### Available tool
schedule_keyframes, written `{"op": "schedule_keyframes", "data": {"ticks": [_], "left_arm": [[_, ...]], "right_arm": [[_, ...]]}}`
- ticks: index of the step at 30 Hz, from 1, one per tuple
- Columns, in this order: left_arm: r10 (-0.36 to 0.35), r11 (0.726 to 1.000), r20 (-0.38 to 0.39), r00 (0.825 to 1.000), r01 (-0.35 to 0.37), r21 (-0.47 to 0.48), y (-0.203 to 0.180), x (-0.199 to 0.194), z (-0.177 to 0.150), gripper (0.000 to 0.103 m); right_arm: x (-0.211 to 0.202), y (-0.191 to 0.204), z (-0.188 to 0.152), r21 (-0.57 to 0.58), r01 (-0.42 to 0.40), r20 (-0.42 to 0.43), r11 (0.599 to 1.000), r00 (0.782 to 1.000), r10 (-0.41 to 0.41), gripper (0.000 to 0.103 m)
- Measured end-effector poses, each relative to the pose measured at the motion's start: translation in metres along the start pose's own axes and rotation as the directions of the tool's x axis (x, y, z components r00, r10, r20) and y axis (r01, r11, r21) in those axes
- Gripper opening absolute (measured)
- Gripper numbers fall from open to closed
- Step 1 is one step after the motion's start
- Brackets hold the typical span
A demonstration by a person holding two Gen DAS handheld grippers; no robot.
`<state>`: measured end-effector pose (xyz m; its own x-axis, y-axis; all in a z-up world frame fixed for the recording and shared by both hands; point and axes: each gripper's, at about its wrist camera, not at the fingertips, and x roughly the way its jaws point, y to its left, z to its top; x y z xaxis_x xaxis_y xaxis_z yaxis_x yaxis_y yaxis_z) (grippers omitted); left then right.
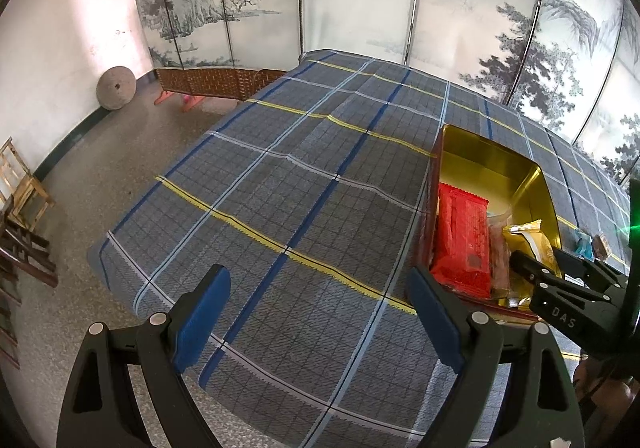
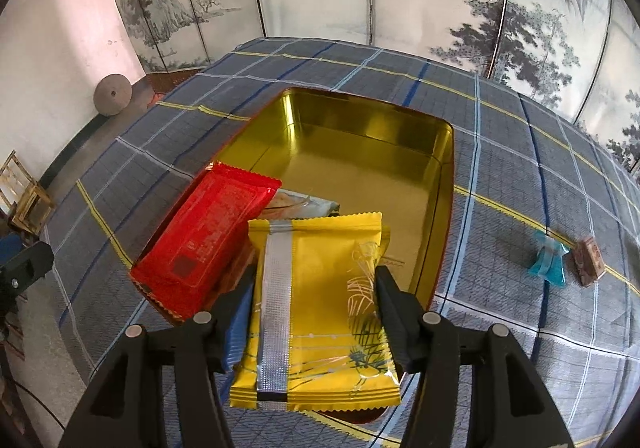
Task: Organize snacks
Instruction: 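Lower the yellow foil packet into the gold tin and open the right tool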
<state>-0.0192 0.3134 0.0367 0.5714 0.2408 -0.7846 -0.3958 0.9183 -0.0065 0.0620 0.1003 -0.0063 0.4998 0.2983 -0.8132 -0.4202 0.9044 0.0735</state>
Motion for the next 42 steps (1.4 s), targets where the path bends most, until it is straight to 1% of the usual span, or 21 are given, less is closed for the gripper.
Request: {"op": "schedule_keyframes", "data": {"ticks": [10,12,13,16,21,31,39,41,42], "left_arm": [[-0.008,1.0,0.006,1.0,0.008,0.005,-0.003,-0.006,0.001,0.088],[-0.009,1.0,0.003,1.0,0.009,0.008,-0.005,-0.005,0.001,0.088],[-0.009,1.0,0.001,1.0,0.009,0.009,-0.007,-0.005,0.001,0.088],[-0.015,1.0,-0.004,1.0,0.015,0.014,-0.009,-0.004,-0.001,0.088],[-0.018,1.0,-0.007,1.0,0.018,0.018,-0.012,-0.004,-0.002,0.088],[-0.009,1.0,-0.011,1.0,0.01,0.029,-0.013,0.0,-0.003,0.088],[-0.01,0.999,-0.017,1.0,0.011,0.034,-0.016,0.003,-0.004,0.088],[-0.011,0.999,-0.016,1.0,0.012,0.037,-0.018,0.003,-0.005,0.088],[-0.011,0.999,-0.016,1.0,0.012,0.04,-0.02,0.003,-0.005,0.088]], "right_arm": [[-0.004,-0.004,-0.001,0.009,-0.034,0.0,0.999,0.999,0.034,0.061],[-0.005,-0.005,-0.001,0.006,-0.043,0.004,0.999,0.999,0.043,0.063],[-0.005,-0.005,-0.001,0.003,-0.038,0.004,0.999,0.999,0.038,0.065],[-0.004,-0.007,-0.001,0.002,-0.043,0.004,0.999,0.999,0.043,0.065],[0.006,-0.011,0.003,0.024,-0.015,-0.011,1.0,1.0,0.015,0.065],[0.017,-0.019,0.017,0.047,0.012,0.005,0.999,1.0,-0.013,0.065],[0.019,-0.02,0.018,0.039,-0.007,-0.004,0.999,1.0,0.007,0.066],[0.018,-0.021,0.017,0.039,-0.015,-0.005,0.999,1.0,0.015,0.067],[0.016,-0.021,0.016,0.036,-0.021,-0.001,0.999,1.0,0.021,0.07]]}}
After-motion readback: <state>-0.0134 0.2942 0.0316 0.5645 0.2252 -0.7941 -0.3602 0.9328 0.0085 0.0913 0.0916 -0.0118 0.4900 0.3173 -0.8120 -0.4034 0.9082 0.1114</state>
